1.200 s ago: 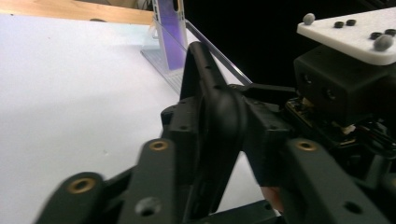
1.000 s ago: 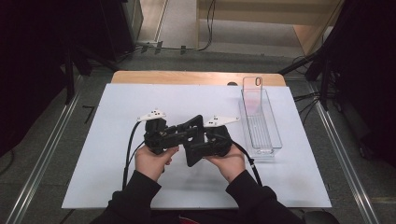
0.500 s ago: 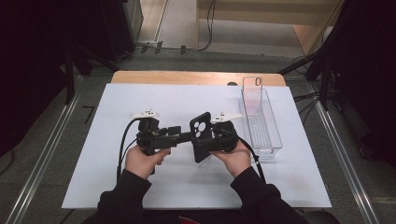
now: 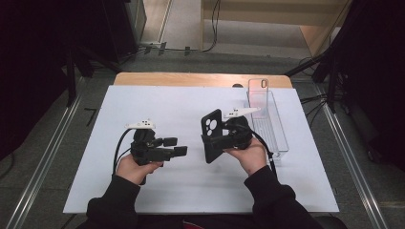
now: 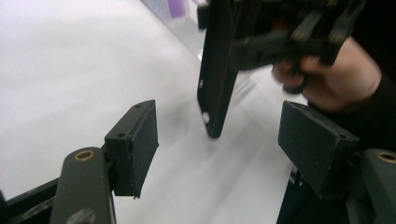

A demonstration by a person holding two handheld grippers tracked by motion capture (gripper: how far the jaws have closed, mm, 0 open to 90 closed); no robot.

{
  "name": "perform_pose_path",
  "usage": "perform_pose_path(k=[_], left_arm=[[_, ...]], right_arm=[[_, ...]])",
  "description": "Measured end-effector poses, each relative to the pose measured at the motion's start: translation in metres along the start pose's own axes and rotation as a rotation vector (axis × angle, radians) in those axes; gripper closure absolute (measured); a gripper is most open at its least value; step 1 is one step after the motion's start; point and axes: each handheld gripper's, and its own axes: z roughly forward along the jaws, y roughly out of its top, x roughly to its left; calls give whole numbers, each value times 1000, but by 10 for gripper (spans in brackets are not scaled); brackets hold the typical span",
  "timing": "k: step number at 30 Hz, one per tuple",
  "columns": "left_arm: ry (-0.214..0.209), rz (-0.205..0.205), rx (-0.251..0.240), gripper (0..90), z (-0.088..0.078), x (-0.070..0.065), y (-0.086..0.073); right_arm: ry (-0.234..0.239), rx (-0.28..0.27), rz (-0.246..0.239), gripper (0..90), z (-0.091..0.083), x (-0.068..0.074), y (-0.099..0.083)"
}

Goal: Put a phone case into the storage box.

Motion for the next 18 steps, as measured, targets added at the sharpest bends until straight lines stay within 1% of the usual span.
perform_pose_path(k=[2, 3, 6, 7, 11, 14, 16, 18], left_arm=[[27, 17, 20, 284, 0, 0, -3], [34, 29, 32, 284, 0, 0, -4], [35, 49, 55, 284, 1, 0, -9], [34, 52, 59, 284, 1, 1, -11], [24, 61, 101, 284, 2, 3, -18], [36, 76, 116, 283, 2, 4, -22], [40, 94, 124, 283, 1, 6, -25], [49, 104, 134, 283, -1, 7, -28]], right_arm=[[5, 0, -7, 125, -3, -1, 2], [14, 5, -8, 125, -5, -2, 3], [30, 9, -17, 125, -11, -4, 5], [34, 10, -22, 125, -13, -5, 6], [52, 17, -35, 125, -22, -7, 11], [56, 14, -51, 125, -29, -7, 14], [56, 15, -55, 125, -34, -8, 15], [55, 16, -57, 125, -38, -8, 17]])
